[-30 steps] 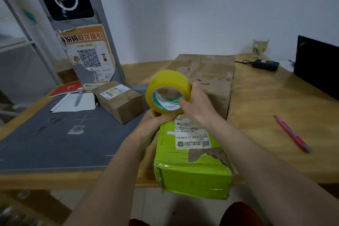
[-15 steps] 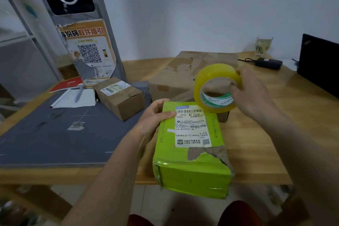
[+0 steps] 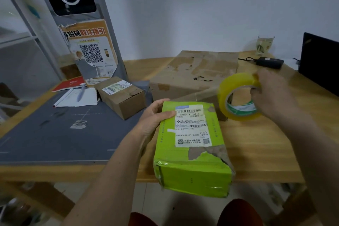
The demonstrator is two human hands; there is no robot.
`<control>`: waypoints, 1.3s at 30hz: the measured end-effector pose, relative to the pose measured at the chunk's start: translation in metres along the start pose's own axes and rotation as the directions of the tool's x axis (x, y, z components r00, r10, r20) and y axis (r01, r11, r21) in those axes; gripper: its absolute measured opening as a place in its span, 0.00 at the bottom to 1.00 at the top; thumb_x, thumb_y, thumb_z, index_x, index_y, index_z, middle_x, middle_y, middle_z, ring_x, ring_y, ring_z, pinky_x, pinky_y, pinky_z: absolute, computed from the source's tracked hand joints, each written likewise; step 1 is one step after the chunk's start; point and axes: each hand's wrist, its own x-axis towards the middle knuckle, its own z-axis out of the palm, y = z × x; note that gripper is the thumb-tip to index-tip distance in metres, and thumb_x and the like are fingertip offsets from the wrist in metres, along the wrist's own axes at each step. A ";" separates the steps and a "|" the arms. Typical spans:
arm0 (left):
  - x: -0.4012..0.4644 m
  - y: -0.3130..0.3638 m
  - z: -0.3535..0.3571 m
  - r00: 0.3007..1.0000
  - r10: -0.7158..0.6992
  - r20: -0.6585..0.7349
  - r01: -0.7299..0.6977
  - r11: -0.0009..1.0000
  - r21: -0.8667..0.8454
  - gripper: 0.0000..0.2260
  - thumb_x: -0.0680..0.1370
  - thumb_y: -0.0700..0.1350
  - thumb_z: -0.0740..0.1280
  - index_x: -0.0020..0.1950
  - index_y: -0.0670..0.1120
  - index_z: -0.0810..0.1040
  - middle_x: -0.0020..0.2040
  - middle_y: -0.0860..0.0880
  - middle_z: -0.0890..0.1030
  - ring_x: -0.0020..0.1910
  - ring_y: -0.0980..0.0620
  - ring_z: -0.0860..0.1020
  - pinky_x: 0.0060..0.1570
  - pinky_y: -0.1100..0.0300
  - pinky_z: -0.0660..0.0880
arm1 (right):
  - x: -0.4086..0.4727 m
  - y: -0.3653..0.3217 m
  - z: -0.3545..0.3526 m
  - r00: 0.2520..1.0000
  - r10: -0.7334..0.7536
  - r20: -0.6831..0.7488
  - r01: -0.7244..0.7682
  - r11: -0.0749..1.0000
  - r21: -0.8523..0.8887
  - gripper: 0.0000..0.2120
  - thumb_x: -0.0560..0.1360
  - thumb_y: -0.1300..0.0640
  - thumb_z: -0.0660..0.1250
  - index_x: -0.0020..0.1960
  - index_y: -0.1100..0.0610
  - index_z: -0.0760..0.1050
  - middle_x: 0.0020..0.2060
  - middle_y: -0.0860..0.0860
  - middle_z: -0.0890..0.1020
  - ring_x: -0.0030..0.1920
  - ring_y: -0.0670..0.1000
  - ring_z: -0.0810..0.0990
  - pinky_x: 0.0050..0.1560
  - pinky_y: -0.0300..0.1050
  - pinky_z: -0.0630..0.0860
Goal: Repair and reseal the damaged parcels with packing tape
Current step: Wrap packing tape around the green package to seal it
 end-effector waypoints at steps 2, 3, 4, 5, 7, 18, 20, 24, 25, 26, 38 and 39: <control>-0.002 0.000 0.002 1.000 0.000 -0.021 0.000 1.000 -0.005 0.30 0.60 0.44 0.79 0.61 0.48 0.78 0.59 0.46 0.82 0.56 0.42 0.81 0.61 0.43 0.75 | -0.003 0.004 0.007 0.998 0.038 0.046 -0.042 0.996 0.077 0.05 0.76 0.64 0.61 0.51 0.58 0.67 0.45 0.56 0.71 0.49 0.59 0.71 0.44 0.50 0.67; -0.002 0.000 0.002 1.000 -0.002 -0.026 0.002 1.000 -0.006 0.29 0.62 0.43 0.78 0.62 0.48 0.78 0.59 0.46 0.82 0.56 0.42 0.81 0.61 0.42 0.75 | -0.004 0.005 0.009 0.997 0.048 0.054 -0.053 0.994 0.097 0.05 0.77 0.63 0.61 0.52 0.58 0.68 0.46 0.56 0.72 0.49 0.59 0.71 0.45 0.51 0.68; -0.003 0.000 0.001 1.000 -0.005 -0.027 0.005 1.000 -0.004 0.28 0.63 0.43 0.77 0.62 0.48 0.77 0.59 0.47 0.82 0.57 0.43 0.81 0.62 0.42 0.75 | -0.005 0.006 0.012 0.997 0.055 0.059 -0.061 0.993 0.103 0.06 0.77 0.62 0.61 0.54 0.59 0.69 0.47 0.56 0.72 0.49 0.59 0.71 0.45 0.52 0.69; -0.003 0.001 0.000 1.000 -0.008 -0.028 0.008 1.000 0.002 0.28 0.63 0.43 0.77 0.63 0.48 0.77 0.60 0.47 0.82 0.57 0.42 0.81 0.62 0.42 0.75 | -0.006 0.009 0.014 0.996 0.060 0.064 -0.065 0.993 0.094 0.06 0.77 0.62 0.61 0.54 0.59 0.69 0.48 0.57 0.73 0.50 0.60 0.72 0.45 0.53 0.70; -0.004 0.001 -0.001 1.000 -0.008 -0.027 0.008 1.000 0.008 0.29 0.63 0.43 0.76 0.64 0.48 0.77 0.60 0.46 0.82 0.57 0.42 0.81 0.62 0.43 0.75 | -0.009 0.015 0.018 0.995 0.070 0.077 -0.075 0.995 0.064 0.06 0.77 0.61 0.61 0.54 0.58 0.69 0.49 0.57 0.74 0.50 0.60 0.72 0.45 0.52 0.70; -0.005 0.007 0.000 0.998 -0.032 0.060 0.031 0.999 0.030 0.32 0.66 0.42 0.77 0.69 0.52 0.73 0.65 0.49 0.78 0.58 0.48 0.81 0.55 0.53 0.76 | -0.044 0.027 0.048 0.983 0.119 0.142 -0.131 0.989 0.075 0.14 0.77 0.64 0.62 0.61 0.60 0.68 0.55 0.58 0.73 0.56 0.59 0.69 0.49 0.49 0.64; -0.006 0.008 -0.001 0.994 -0.018 0.105 0.013 0.999 0.051 0.39 0.67 0.39 0.77 0.76 0.51 0.65 0.71 0.52 0.72 0.63 0.51 0.77 0.58 0.55 0.75 | -0.047 0.027 0.050 0.984 0.123 0.127 -0.133 0.989 0.072 0.14 0.76 0.64 0.63 0.61 0.61 0.68 0.55 0.59 0.74 0.57 0.59 0.69 0.50 0.50 0.65; -0.010 0.023 0.005 0.981 -0.103 0.164 0.040 0.938 0.346 0.35 0.76 0.44 0.69 0.79 0.57 0.57 0.79 0.52 0.59 0.74 0.46 0.67 0.71 0.45 0.65 | -0.048 0.027 0.052 0.988 0.111 0.103 -0.116 0.992 0.047 0.14 0.75 0.65 0.64 0.60 0.61 0.68 0.53 0.58 0.74 0.55 0.59 0.70 0.49 0.49 0.65; -0.012 0.031 0.010 0.983 -0.107 0.152 -0.011 0.785 0.619 0.32 0.80 0.50 0.65 0.80 0.57 0.51 0.80 0.53 0.50 0.78 0.47 0.55 0.75 0.43 0.54 | -0.048 0.027 0.053 0.989 0.112 0.097 -0.117 0.992 0.044 0.14 0.75 0.65 0.65 0.59 0.61 0.68 0.52 0.58 0.74 0.54 0.58 0.70 0.47 0.48 0.64; -0.011 0.037 0.015 0.986 -0.108 0.127 -0.050 0.536 0.843 0.33 0.81 0.59 0.59 0.80 0.55 0.46 0.80 0.55 0.42 0.79 0.50 0.44 0.77 0.44 0.44 | -0.049 0.027 0.054 0.989 0.115 0.091 -0.119 0.992 0.042 0.13 0.75 0.65 0.64 0.59 0.61 0.68 0.52 0.58 0.74 0.54 0.58 0.70 0.46 0.47 0.63; -0.013 0.041 0.130 0.912 -0.222 0.345 -0.363 -0.044 0.931 0.46 0.75 0.73 0.48 0.78 0.42 0.34 0.78 0.46 0.32 0.76 0.49 0.31 0.76 0.51 0.36 | -0.043 0.020 0.054 0.994 0.098 0.056 -0.098 0.995 0.001 0.14 0.73 0.66 0.65 0.58 0.62 0.69 0.52 0.59 0.74 0.54 0.59 0.67 0.44 0.46 0.60; -0.012 0.041 0.139 0.900 -0.230 0.370 -0.384 -0.017 0.923 0.46 0.76 0.72 0.49 0.79 0.42 0.35 0.78 0.47 0.33 0.77 0.50 0.32 0.76 0.52 0.36 | -0.043 0.022 0.053 0.993 0.100 0.069 -0.099 0.995 -0.016 0.14 0.73 0.66 0.65 0.57 0.62 0.68 0.52 0.59 0.73 0.54 0.59 0.67 0.43 0.46 0.60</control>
